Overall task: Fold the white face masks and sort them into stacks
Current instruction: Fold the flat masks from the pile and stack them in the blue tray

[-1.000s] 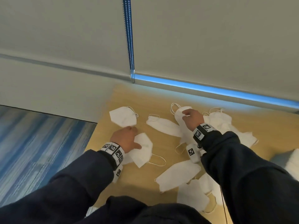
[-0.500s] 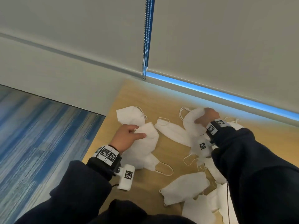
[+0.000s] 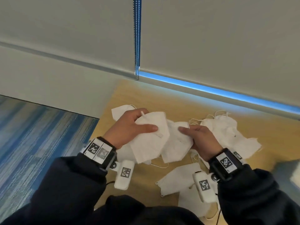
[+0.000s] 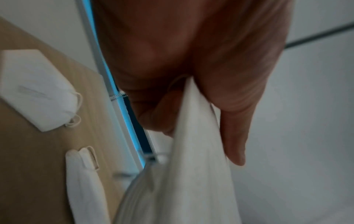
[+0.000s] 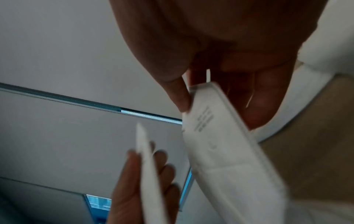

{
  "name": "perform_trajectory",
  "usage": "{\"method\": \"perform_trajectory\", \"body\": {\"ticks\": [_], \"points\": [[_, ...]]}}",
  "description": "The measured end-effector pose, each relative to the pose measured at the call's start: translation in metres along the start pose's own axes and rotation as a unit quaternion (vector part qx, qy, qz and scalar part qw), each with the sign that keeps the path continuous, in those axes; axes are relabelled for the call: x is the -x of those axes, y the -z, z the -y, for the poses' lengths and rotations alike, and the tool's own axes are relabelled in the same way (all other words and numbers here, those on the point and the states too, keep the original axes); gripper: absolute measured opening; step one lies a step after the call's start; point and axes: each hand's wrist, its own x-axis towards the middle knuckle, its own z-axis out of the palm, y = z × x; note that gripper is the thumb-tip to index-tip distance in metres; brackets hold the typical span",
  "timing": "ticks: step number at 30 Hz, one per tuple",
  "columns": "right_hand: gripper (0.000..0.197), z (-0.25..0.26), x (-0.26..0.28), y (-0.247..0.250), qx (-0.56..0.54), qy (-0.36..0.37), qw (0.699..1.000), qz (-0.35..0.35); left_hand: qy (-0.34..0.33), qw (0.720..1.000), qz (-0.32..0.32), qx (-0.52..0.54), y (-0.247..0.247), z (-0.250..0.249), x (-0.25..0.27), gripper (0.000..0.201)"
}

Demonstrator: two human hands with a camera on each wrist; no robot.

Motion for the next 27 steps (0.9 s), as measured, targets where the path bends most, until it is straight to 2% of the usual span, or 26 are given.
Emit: {"method": "perform_trajectory", "body": {"ticks": [2,5,7,9,11,13,15,16,19,20,22,24,27], "points": [[0.024,-0.009,0.01,-0.01,-0.029,-0.021,0.999,0.014,-0.021,0.993,0.03,-0.111,-0.018,-0.01,-0.007,0.035],[0.046,-0.013,0.025,-0.02,-0.08,-0.03,0.996,0.032,-0.013,0.973,0.037,-0.228,-0.042,0.0,-0.013,0.058],[0.044,-0.016,0.035,-0.021,-0.051,0.003,0.998,0.044,-0.01,0.971,0.013,-0.237,-0.051,0.008,-0.012,0.074],[0.029,-0.022,0.041,-0.017,-0.017,0.028,0.998,0.05,-0.019,0.974,0.019,-0.224,-0.055,0.011,-0.01,0.087],[0.022,-0.03,0.043,-0.013,-0.022,0.021,0.999,0.029,-0.016,0.983,0.051,-0.173,-0.049,0.017,-0.008,0.098],[0.023,-0.037,0.044,-0.011,-0.054,0.016,0.998,0.006,0.001,0.993,0.03,-0.114,-0.036,0.027,-0.008,0.104],[0.018,-0.042,0.046,-0.011,-0.105,0.024,0.994,-0.015,0.022,0.997,-0.024,-0.07,-0.025,0.035,-0.002,0.091],[0.019,-0.044,0.046,-0.012,-0.139,0.026,0.99,-0.023,0.033,0.997,-0.021,-0.066,-0.024,0.037,0.004,0.078],[0.035,-0.048,0.044,-0.02,-0.244,0.031,0.969,-0.028,0.043,0.993,0.068,-0.089,-0.041,0.044,0.021,0.033],[0.037,-0.048,0.042,-0.023,-0.262,0.03,0.964,-0.035,0.04,0.993,0.07,-0.085,-0.049,0.046,0.026,0.026],[0.036,-0.046,0.042,-0.029,-0.262,0.022,0.964,-0.047,0.029,0.996,0.034,-0.079,-0.059,0.049,0.032,0.021],[0.026,-0.044,0.046,-0.029,-0.218,0.013,0.975,-0.048,0.01,0.994,0.016,-0.11,-0.06,0.05,0.032,0.021],[0.008,-0.043,0.053,-0.023,-0.166,0.048,0.983,-0.054,-0.034,0.984,0.063,-0.162,-0.055,0.049,0.034,0.031]]}}
